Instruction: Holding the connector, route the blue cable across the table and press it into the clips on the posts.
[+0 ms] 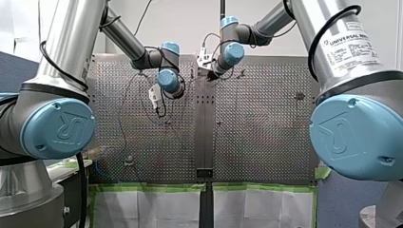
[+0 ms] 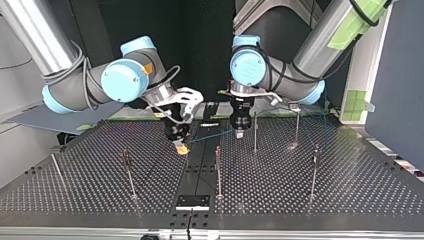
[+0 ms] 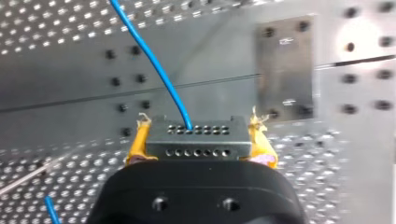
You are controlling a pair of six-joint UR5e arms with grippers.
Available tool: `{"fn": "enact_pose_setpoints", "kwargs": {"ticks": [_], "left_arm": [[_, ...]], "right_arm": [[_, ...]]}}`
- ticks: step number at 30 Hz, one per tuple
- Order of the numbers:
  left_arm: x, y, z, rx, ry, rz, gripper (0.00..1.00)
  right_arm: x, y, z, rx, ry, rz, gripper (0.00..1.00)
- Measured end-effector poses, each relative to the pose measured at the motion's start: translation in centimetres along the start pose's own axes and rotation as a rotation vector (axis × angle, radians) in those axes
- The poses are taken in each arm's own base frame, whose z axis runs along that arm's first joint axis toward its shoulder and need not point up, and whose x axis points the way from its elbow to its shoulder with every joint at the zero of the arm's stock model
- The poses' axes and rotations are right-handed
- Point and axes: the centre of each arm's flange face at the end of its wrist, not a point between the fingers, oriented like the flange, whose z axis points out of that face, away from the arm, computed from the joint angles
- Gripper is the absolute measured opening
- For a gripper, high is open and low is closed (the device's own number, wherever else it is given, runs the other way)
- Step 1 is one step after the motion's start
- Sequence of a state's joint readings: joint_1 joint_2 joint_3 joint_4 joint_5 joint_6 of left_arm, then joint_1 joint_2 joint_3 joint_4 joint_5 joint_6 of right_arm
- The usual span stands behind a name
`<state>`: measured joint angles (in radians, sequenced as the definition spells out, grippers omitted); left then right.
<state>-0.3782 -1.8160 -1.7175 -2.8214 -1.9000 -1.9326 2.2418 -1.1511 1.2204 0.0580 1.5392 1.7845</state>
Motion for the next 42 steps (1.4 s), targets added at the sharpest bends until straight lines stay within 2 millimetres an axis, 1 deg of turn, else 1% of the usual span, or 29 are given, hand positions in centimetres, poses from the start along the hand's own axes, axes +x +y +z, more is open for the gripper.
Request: {"fn": "enact_pose_setpoints", "kwargs": {"ticks": [7, 11, 14, 18, 23, 25, 27, 31, 36, 38, 42], "left_arm": [[-3.3, -0.7, -1.2, 0.027, -0.056, -0.029, 0.00], [-5.2, -1.1, -1.8, 0.050, -0.094, -0.048, 0.00], [-6.1, -1.3, -1.9, 0.066, -0.116, -0.060, 0.00], [-6.5, -1.3, -1.3, 0.093, -0.133, -0.078, 0.00], [-5.3, -0.9, 0.0, 0.114, -0.105, -0.074, 0.00], [-5.1, -0.8, 0.5, 0.123, -0.101, -0.072, 0.00], [-5.3, -0.7, 0.9, 0.128, -0.105, -0.071, 0.00], [-6.5, -0.8, 1.7, 0.142, -0.122, -0.073, 0.00], [-7.8, -0.9, 2.5, 0.157, -0.136, -0.075, 0.00], [-7.9, -0.8, 3.0, 0.161, -0.133, -0.073, 0.00], [-7.4, -0.7, 4.0, 0.154, -0.111, -0.053, 0.00]], "right_arm": [[3.1, -0.9, -2.1, 0.027, 0.031, 0.000, 0.00], [3.7, -1.0, -2.6, 0.034, 0.035, 0.002, 0.00], [3.8, -1.1, -2.7, 0.039, 0.034, 0.006, 0.00], [3.8, -1.0, -2.7, 0.043, 0.033, 0.013, 0.00], [3.5, -0.6, -2.3, 0.053, 0.025, 0.020, 0.00], [3.3, -0.4, -2.1, 0.055, 0.021, 0.021, 0.00], [3.0, -0.1, -1.8, 0.056, 0.015, 0.022, 0.00], [2.1, 0.5, -1.1, 0.058, 0.001, 0.024, 0.00], [1.9, 1.1, -0.7, 0.065, -0.003, 0.025, 0.00], [1.9, 1.5, -0.5, 0.065, -0.003, 0.026, 0.00], [2.1, 2.2, -0.1, 0.066, 0.002, 0.027, 0.00]]}}
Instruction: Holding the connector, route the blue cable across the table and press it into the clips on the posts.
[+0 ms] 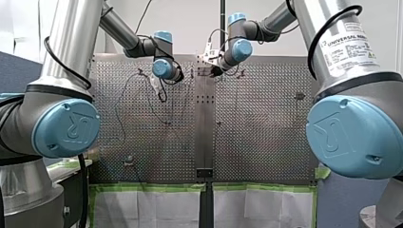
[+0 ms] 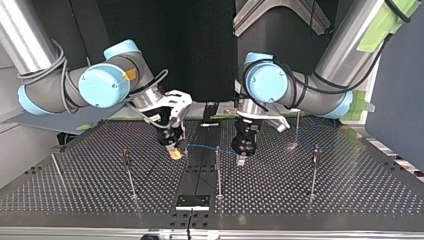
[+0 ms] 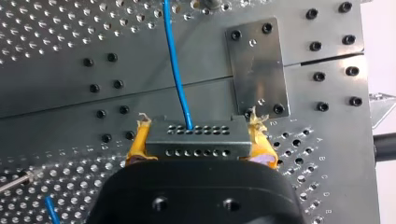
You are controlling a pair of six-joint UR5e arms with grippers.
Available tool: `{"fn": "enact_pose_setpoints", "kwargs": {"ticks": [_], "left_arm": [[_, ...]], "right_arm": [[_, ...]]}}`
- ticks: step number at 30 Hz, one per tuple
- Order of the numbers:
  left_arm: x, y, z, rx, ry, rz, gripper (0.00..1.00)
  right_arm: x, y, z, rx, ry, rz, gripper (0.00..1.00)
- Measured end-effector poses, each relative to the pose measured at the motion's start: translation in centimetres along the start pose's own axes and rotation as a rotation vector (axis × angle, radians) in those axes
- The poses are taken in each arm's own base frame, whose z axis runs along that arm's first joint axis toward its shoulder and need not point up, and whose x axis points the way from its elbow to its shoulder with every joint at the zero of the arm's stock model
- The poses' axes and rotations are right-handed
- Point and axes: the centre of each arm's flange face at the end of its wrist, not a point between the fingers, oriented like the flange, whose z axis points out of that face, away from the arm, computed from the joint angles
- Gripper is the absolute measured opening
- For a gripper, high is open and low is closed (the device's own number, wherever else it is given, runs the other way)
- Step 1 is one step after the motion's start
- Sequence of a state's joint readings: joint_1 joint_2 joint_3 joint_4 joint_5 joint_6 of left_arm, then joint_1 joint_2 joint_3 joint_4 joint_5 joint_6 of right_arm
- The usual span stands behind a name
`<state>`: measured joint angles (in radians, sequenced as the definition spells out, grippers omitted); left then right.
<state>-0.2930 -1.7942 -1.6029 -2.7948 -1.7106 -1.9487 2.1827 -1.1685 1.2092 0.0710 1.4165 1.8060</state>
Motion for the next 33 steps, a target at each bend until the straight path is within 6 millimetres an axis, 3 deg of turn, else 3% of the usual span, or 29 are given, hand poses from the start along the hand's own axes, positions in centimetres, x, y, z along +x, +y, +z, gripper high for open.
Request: {"fn": "enact_pose_setpoints", "kwargs": {"ticks": [14, 22, 28, 29, 30, 31, 32, 33], "left_arm": [[1.4, 1.4, 3.1, -0.031, 0.037, 0.019, 0.00], [-0.9, 1.3, 5.1, -0.023, -0.016, 0.016, 0.00], [-1.5, 1.3, 5.3, -0.024, -0.020, 0.016, 0.00], [-1.4, 1.3, 5.3, -0.025, -0.018, 0.016, 0.07], [-1.4, 1.3, 5.3, -0.025, -0.016, 0.016, 0.07], [-1.4, 1.3, 5.2, -0.026, -0.012, 0.016, 0.25], [-1.3, 1.3, 5.2, -0.027, -0.009, 0.017, 0.34], [-1.3, 1.2, 5.1, -0.028, -0.005, 0.018, 0.34]], "right_arm": [[2.0, 3.2, 1.3, -0.021, 0.035, 0.010, 0.00], [2.3, 5.3, 1.9, -0.040, 0.040, 0.015, 0.00], [2.2, 6.0, 2.1, -0.044, 0.038, 0.016, 0.00], [2.3, 6.0, 2.1, -0.044, 0.038, 0.016, 0.00], [2.3, 6.1, 2.1, -0.045, 0.038, 0.017, 0.00], [2.3, 6.2, 2.1, -0.046, 0.038, 0.017, 0.00], [2.3, 6.2, 2.1, -0.047, 0.038, 0.017, 0.00], [2.3, 6.3, 2.1, -0.049, 0.038, 0.017, 0.00]]}}
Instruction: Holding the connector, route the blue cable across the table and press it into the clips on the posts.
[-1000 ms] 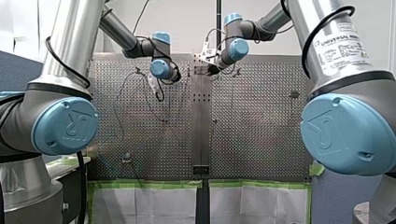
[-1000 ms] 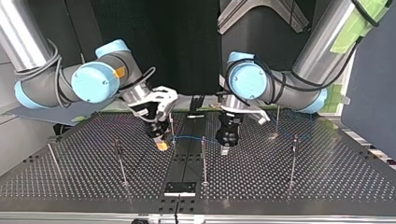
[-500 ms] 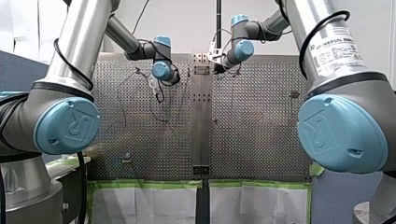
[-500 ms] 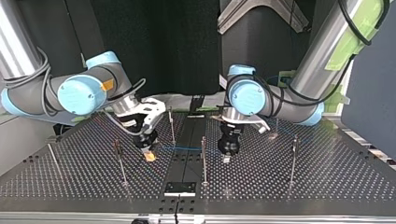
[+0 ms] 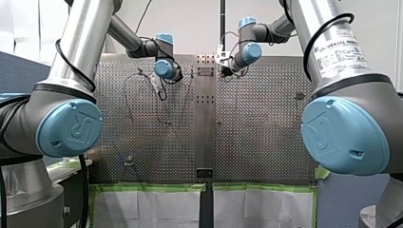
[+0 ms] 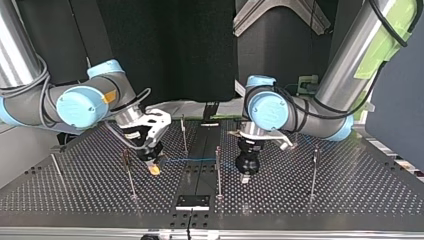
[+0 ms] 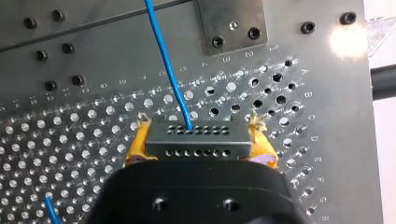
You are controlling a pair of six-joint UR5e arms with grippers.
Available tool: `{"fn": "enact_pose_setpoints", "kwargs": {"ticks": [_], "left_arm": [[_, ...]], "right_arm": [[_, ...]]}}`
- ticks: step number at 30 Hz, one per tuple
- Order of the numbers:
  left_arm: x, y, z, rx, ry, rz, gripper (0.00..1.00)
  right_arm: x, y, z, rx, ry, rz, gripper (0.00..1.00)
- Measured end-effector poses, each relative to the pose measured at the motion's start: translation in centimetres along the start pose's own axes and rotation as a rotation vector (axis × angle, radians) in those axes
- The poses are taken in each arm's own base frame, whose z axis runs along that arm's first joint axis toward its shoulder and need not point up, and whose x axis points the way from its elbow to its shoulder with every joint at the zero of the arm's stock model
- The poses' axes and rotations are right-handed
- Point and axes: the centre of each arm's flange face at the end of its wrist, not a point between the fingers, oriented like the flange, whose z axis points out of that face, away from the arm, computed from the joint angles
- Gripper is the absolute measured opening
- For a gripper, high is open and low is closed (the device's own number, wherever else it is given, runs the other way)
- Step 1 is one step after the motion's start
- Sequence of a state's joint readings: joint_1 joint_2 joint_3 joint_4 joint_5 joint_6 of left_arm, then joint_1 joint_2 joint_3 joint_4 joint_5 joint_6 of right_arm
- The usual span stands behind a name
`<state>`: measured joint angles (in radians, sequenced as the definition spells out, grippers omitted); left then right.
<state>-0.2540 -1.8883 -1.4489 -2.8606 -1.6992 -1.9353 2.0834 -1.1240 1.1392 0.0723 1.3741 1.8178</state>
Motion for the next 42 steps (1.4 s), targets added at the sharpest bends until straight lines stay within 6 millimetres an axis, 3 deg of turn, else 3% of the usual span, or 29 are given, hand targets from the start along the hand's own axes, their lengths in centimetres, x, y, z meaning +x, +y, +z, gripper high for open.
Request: {"fn": "enact_pose_setpoints", "kwargs": {"ticks": [2, 3, 4, 5, 7, 18, 42], "left_arm": [[0.1, -0.1, -0.2, -0.003, 0.011, 0.002, 0.62], [0.2, -0.1, -0.2, -0.004, 0.016, 0.004, 0.62], [0.3, -0.1, -0.3, -0.007, 0.025, 0.006, 0.75], [0.4, -0.1, -0.4, -0.009, 0.032, 0.009, 0.95], [0.6, -0.1, -0.7, -0.013, 0.048, 0.016, 1.00], [1.2, -0.4, -2.2, -0.033, 0.133, 0.062, 1.00], [-0.3, -2.9, -11.3, 0.015, 0.189, 0.066, 1.00]], "right_arm": [[0.0, 0.1, 0.0, -0.003, 0.000, 0.000, 0.00], [0.0, 0.2, 0.0, -0.005, 0.000, 0.000, 0.00], [0.0, 0.2, 0.0, -0.008, 0.000, 0.000, 0.00], [0.0, 0.2, 0.0, -0.012, 0.001, -0.001, 0.00], [0.0, 0.3, 0.0, -0.018, 0.002, -0.002, 0.00], [0.1, 0.7, -0.1, -0.055, 0.003, -0.015, 0.00], [1.1, 0.3, -0.9, -0.079, 0.011, -0.034, 0.00]]}}
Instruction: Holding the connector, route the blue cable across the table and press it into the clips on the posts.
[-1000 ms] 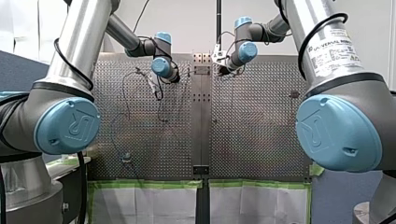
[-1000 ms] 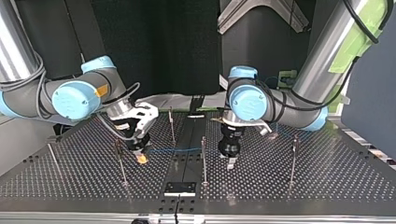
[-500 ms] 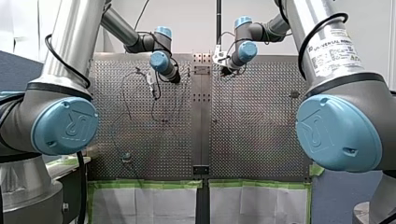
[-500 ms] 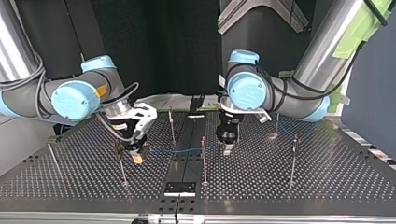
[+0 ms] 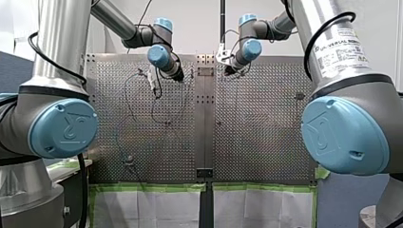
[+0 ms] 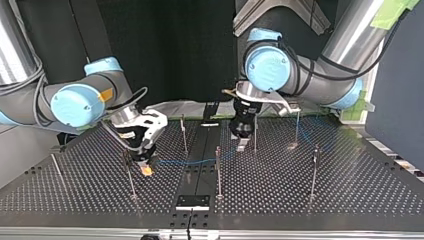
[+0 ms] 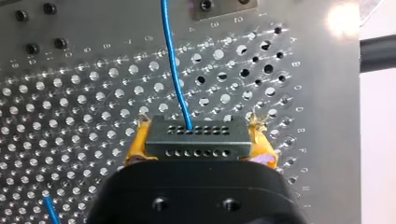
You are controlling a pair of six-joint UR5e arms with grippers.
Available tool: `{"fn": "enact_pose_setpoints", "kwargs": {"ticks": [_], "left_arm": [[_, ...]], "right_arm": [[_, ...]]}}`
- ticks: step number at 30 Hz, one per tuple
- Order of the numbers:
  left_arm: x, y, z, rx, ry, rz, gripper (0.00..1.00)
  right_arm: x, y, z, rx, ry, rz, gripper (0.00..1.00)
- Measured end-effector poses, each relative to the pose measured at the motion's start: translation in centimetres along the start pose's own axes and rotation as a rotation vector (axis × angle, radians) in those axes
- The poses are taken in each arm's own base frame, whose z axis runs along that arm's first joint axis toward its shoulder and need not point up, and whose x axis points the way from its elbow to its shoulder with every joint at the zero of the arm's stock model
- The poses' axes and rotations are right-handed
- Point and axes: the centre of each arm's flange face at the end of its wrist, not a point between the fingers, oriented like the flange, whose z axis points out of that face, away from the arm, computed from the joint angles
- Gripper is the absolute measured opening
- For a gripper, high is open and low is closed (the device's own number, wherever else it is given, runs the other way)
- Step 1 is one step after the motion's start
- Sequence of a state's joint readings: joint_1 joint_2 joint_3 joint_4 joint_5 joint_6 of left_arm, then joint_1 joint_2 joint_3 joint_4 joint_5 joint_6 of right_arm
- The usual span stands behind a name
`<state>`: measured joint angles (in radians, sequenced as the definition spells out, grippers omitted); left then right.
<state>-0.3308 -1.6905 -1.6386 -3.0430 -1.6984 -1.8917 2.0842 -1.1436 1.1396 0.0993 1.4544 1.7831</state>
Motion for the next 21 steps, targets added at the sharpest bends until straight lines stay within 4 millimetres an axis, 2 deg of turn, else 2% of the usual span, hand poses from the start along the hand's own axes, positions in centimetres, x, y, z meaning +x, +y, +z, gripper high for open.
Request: {"fn": "enact_pose_setpoints", "kwargs": {"ticks": [10, 15, 21], "left_arm": [[-2.4, -3.7, -3.8, 0.062, -0.066, 0.004, 1.00], [-2.5, -5.7, -4.5, 0.075, -0.098, -0.002, 1.00], [-1.5, -8.1, -4.2, 0.084, -0.076, 0.026, 1.00]], "right_arm": [[0.4, 0.3, -0.7, -0.028, -0.011, -0.003, 0.00], [0.3, 0.3, -1.0, -0.033, -0.019, -0.005, 0.00], [0.5, 0.2, -1.2, -0.035, -0.016, -0.007, 0.00]]}}
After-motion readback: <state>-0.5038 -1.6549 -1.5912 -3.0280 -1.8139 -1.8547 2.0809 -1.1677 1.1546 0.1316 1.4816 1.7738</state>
